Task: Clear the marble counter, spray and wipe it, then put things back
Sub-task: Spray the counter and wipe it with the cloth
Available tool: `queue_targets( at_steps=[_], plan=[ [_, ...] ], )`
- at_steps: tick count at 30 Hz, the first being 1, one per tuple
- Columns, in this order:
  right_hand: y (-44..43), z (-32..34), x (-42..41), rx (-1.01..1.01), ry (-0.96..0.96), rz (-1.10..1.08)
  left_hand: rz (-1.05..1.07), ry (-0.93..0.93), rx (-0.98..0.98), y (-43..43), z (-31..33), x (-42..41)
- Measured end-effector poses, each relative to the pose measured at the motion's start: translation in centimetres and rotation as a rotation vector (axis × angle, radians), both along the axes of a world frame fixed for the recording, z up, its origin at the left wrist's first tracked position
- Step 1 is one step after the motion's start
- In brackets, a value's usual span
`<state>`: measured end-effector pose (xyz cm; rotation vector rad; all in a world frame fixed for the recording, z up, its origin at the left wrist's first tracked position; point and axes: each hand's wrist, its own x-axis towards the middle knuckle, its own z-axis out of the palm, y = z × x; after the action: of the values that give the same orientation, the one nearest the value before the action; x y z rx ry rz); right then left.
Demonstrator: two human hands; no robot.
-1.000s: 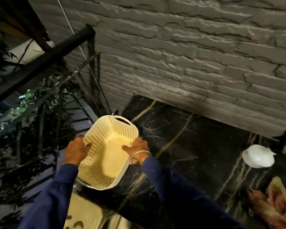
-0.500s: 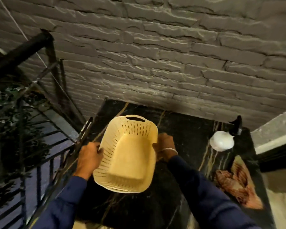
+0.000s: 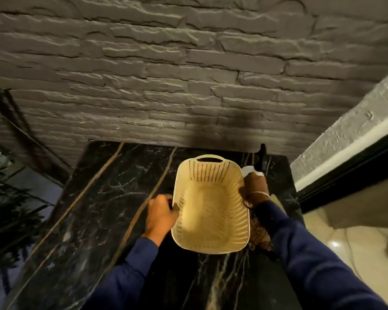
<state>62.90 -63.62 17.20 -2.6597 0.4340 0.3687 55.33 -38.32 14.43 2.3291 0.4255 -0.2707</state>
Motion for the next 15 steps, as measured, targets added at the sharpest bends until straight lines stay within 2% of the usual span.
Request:
queue_targets(
  at_steps=[4,6,8,10,12,15],
  plan=[
    [-2.5,-1.3,-0.7,0.061,-0.033,-0.081,-0.073,0.001,0.156,-1.0,1.7,0.4],
    [-5.0,-1.5,-1.9,0.038,-0.149,-0.187,-0.063,-0.170,0.178,-2.7,3.3,1.1],
    [-8.0,-2.1,-3.5,0.011,-0.300,-0.294,-0.099,-0.406,0.040,-5.7,4.7,2.4],
    [-10.7,-3.6,-4.9,0.013,-0.366,-0.321,-0.214,-0.444,-0.173,-9.6,5.2,4.1],
    [-12.6,-5.8,-5.9,0.024,-0.287,-0.222,-0.363,-0.353,-0.291,-13.5,4.4,6.0],
    [-14.7,-9.0,-6.7,0.015,0.062,-0.109,-0.516,-0.223,-0.318,-19.0,2.5,9.0]
  ],
)
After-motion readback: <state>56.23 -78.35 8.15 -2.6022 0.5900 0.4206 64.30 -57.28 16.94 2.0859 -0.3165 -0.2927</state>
